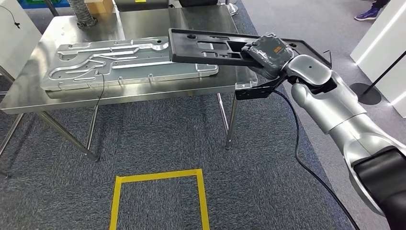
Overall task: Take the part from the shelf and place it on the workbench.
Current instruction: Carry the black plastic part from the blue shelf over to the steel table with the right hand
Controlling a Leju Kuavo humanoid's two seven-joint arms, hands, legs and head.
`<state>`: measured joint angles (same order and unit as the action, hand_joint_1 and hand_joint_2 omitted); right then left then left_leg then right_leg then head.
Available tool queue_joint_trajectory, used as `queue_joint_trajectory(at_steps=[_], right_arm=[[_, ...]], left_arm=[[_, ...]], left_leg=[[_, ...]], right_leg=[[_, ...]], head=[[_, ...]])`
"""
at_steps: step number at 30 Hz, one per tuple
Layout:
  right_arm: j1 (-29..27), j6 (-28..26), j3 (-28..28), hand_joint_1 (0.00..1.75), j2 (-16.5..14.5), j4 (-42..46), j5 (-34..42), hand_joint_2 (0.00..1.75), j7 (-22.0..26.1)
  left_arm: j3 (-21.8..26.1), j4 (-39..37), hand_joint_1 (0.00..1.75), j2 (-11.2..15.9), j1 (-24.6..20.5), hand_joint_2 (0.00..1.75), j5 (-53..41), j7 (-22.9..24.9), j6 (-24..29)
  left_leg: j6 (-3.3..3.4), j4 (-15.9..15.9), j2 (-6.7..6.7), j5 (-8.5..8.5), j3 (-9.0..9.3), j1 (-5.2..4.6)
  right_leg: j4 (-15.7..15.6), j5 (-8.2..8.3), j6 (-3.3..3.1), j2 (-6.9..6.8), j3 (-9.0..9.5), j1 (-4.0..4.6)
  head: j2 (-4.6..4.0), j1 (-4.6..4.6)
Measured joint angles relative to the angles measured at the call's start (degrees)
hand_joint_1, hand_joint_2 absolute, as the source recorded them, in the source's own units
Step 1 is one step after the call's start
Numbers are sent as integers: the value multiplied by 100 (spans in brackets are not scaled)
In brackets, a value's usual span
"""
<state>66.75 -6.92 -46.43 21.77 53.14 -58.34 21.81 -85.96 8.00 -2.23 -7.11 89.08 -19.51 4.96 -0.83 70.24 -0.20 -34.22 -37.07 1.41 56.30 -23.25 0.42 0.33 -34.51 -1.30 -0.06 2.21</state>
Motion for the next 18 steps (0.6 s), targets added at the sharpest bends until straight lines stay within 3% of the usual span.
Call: queue_joint_trajectory(at_steps=[2, 4, 7, 9, 10, 13, 14, 15, 16, 18], right_arm=[[30, -4, -87, 148, -90, -70, 37, 175, 3], [85, -7, -169, 148, -152, -140, 78, 175, 26], [181, -13, -287, 148, -221, -241, 148, 175, 73], [233, -22, -352, 148, -264, -290, 206, 175, 96], [255, -27, -385, 148, -285, -309, 236, 175, 107], [273, -34, -517, 148, -330, -383, 324, 175, 141], [269, -38, -569, 148, -347, -415, 348, 175, 147], [265, -48, -617, 148, -372, -445, 369, 175, 151], [264, -70, -660, 148, -405, -473, 391, 175, 149], [261, -147, -752, 148, -484, -537, 429, 175, 131]], left_arm=[[0, 0, 0, 0, -2, 175, -1, -2, 0], [0, 0, 0, -2, -5, 175, -2, -4, 0], [0, 0, 0, -4, -19, 175, -4, -8, 1], [0, 0, 0, -3, -39, 175, -5, -12, 3], [0, 0, 0, -4, -53, 175, -5, -15, 3], [-1, 0, 0, -12, -58, 175, -7, -22, 0], [-2, 0, 0, -13, -45, 175, -8, -23, 0], [-2, 0, 0, -13, -32, 175, -8, -23, 1], [-2, 0, 0, -13, -23, 175, -8, -23, 1], [-5, 2, 0, -24, -15, 175, -8, -24, 1]], left_leg=[[37, -756, 9, 626, 135, -4], [90, -1197, 18, 940, 218, -34], [218, -1272, 6, 957, 260, -64], [286, -1297, -9, 943, 332, -65], [315, -1306, -15, 925, 372, -68], [384, -1307, -44, 802, 506, -109], [395, -1307, -61, 748, 569, -129], [402, -1307, -76, 688, 644, -152], [406, -1308, -86, 621, 729, -178], [399, -1308, -99, 475, 883, -217]], right_leg=[[32, -104, 51, -8, 98, -1], [39, -164, 122, -17, 133, 3], [48, -186, 249, -19, 152, -6], [223, -242, 291, -29, 86, -24], [492, -316, 297, -32, -67, -25], [1577, -660, 279, -32, -799, 4], [1704, -723, 262, -31, -957, 15], [1620, -698, 231, -31, -1017, 32], [1352, -550, 180, -30, -989, 55], [588, 69, 32, -14, -826, 139]], head=[[-1, -1], [-1, -1], [1, -1], [2, -2], [2, -1], [2, -2], [1, -2], [1, -2], [1, -2], [1, -2]])
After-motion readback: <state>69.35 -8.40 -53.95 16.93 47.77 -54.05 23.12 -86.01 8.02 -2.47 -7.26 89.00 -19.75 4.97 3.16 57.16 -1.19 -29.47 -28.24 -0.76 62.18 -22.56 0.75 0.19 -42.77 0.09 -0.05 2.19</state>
